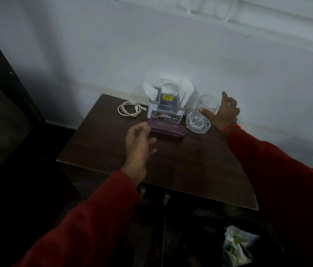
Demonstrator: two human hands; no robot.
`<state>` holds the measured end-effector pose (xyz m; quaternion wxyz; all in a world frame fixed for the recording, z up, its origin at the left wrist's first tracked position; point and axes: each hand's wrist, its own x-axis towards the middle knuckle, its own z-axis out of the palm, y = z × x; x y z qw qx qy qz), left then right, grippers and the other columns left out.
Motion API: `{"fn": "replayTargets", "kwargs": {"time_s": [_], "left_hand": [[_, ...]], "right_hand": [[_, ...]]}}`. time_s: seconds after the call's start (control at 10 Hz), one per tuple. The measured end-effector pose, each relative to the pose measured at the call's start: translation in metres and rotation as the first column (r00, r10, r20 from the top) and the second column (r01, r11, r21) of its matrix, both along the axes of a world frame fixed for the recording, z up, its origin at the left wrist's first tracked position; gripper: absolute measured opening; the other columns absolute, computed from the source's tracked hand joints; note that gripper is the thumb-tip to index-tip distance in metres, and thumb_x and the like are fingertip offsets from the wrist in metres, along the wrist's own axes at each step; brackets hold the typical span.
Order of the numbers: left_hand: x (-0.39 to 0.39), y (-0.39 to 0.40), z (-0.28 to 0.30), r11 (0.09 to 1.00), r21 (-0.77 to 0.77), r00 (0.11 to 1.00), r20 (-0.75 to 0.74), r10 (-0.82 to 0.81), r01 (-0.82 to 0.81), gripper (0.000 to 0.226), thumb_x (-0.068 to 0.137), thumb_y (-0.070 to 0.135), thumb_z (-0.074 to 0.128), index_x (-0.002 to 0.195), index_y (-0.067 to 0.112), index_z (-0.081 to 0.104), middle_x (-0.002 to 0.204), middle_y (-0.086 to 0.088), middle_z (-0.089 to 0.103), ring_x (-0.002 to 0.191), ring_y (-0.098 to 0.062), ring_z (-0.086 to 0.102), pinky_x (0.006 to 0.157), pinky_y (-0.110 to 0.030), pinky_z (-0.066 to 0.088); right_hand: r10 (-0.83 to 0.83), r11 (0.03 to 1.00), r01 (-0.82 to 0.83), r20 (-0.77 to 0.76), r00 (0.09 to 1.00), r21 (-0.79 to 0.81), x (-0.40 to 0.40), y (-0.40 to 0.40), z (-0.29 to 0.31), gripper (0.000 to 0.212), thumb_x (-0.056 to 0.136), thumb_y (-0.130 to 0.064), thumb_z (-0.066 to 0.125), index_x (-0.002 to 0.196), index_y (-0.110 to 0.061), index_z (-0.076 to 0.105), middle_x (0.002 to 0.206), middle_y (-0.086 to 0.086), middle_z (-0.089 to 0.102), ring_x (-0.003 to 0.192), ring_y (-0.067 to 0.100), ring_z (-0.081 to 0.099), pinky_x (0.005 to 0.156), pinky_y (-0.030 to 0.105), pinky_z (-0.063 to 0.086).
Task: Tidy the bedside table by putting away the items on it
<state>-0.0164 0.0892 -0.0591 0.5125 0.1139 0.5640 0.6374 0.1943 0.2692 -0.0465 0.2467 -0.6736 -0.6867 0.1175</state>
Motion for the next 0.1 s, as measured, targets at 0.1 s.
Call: {"fn": "replayTargets", "kwargs": {"time_s": [0.1], "left_hand": [[-0.0009,-0.0039,0.0052,0.997,0.08,0.98,-0.198,0.008,0.008,0.012,0.1,0.027,0.06,0.111,0.031,0.065,0.115,0.007,0.07,0.099,-0.013,0.067,0.078,-0.033,0.054]], "right_hand": [[0.013,0.99,-0.016,0.021,1.0,0.143,0.0004,-0.0308,0.0058,0.082,0.081,-0.049,0.074,0.149,-0.02,0.037,0.145,0.016,0.036,0.129,0.039,0.036,0.104,0.049,0.038]]}}
